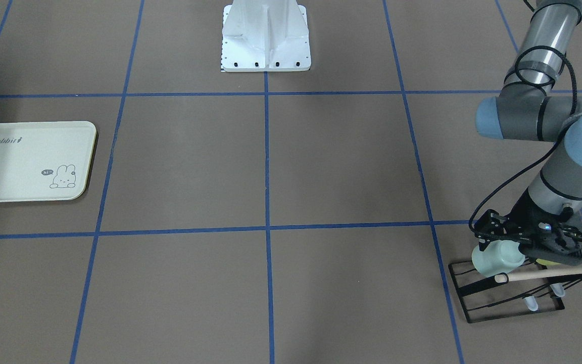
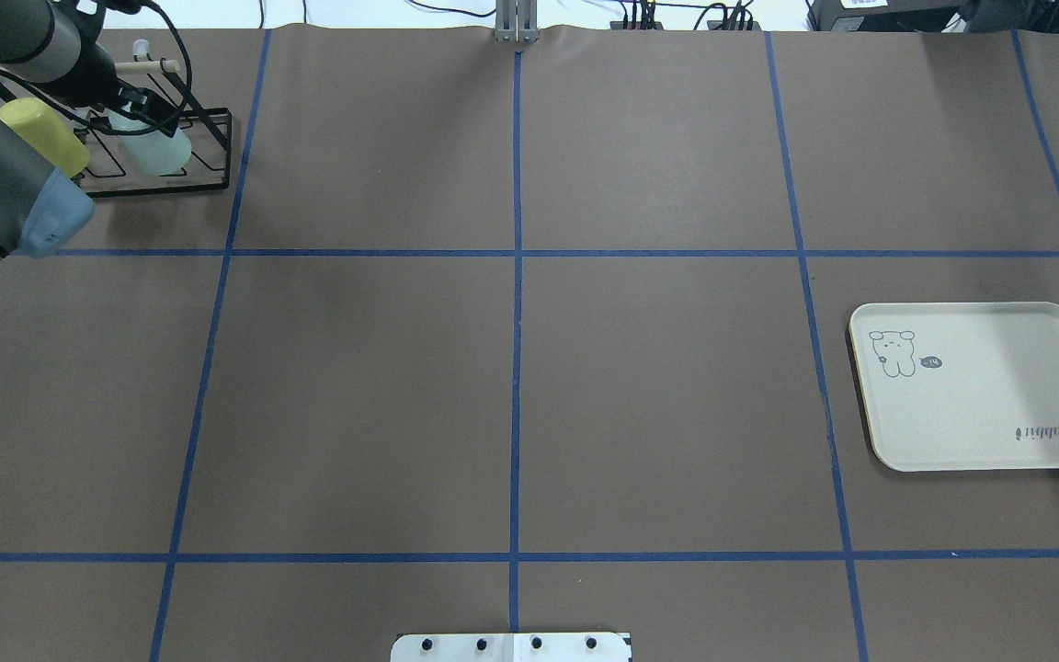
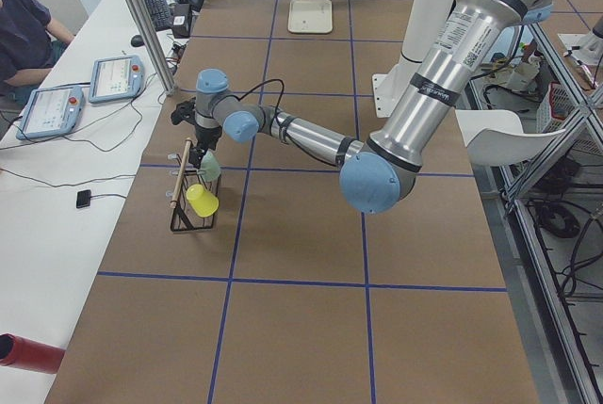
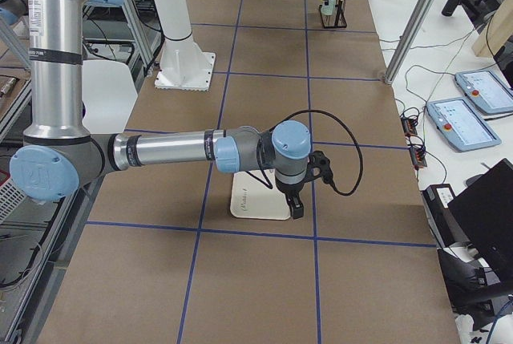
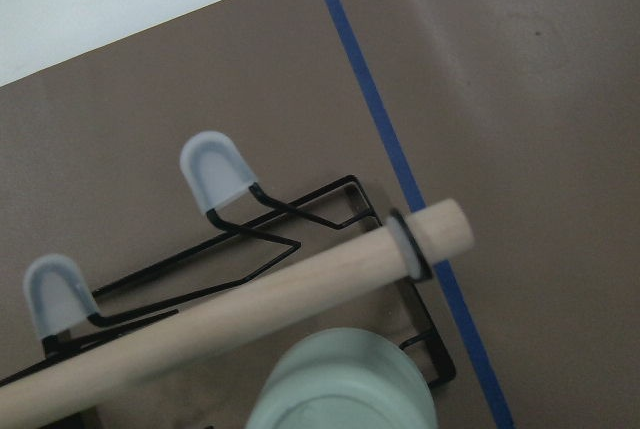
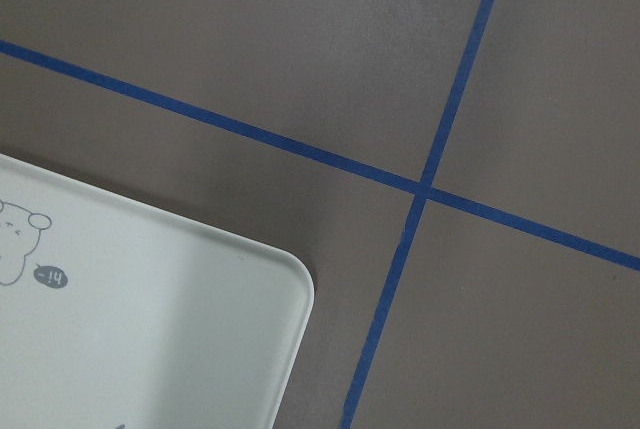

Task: Left arm grabs green cup and hands to right arm on tray

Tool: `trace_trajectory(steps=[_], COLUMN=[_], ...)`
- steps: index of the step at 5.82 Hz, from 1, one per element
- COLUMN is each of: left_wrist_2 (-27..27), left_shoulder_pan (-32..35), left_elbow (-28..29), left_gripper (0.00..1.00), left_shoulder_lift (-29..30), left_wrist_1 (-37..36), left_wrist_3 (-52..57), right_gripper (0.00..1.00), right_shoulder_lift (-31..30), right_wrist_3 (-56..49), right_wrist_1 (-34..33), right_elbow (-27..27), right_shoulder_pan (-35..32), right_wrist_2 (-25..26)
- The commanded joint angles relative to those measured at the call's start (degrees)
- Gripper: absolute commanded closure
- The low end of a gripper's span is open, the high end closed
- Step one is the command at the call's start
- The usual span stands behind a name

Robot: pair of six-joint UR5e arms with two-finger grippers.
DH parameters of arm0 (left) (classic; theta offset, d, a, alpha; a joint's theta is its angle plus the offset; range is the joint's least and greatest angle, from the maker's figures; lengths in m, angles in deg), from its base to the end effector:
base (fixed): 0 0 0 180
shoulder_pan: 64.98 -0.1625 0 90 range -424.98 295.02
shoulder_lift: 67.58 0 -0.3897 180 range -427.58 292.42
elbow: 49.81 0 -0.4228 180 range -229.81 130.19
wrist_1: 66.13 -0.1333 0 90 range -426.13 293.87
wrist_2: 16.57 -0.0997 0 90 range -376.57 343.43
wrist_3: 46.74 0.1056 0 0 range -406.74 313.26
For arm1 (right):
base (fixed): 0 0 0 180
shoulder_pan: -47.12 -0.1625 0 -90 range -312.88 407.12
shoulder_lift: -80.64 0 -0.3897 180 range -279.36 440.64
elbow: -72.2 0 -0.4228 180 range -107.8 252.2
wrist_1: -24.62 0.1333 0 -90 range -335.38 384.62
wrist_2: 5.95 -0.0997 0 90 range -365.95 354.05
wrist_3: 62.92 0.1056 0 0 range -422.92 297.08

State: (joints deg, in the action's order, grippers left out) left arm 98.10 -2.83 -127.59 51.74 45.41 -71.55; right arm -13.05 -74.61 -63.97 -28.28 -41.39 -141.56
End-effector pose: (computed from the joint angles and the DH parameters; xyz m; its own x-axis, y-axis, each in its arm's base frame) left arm 0.2634 -0.6895 0.3907 0.7719 0.3047 -0.5579 -0.0452 0.9017 0.4300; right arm 0.0447 -0.5053 0.5603 0.6770 -0.3181 0.6637 0.1664 0.9446 0.2830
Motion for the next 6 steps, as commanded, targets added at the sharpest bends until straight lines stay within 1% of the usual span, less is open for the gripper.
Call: trace_trajectory(steps=[1,6], left_wrist_2=[-0.8,-0.7], left_shoulder_pan=[0.0,-0.2], left_elbow=[0.6,-0.1], left_gripper=[0.00,0.02], left_shoulder_lift=[0.2,-0.1], left_wrist_1=[0.1,0.0], left_wrist_3=[0.0,-0.2], right_gripper=[0.00,0.00], right_shoulder_lift=[0.0,-0.2], right_wrist_3=[0.0,0.0], right_wrist_1=[0.0,0.0], right_elbow=[0.0,-0.1], right_shoulder_pan=[0.0,0.0], right_wrist_2=[0.0,-0.1])
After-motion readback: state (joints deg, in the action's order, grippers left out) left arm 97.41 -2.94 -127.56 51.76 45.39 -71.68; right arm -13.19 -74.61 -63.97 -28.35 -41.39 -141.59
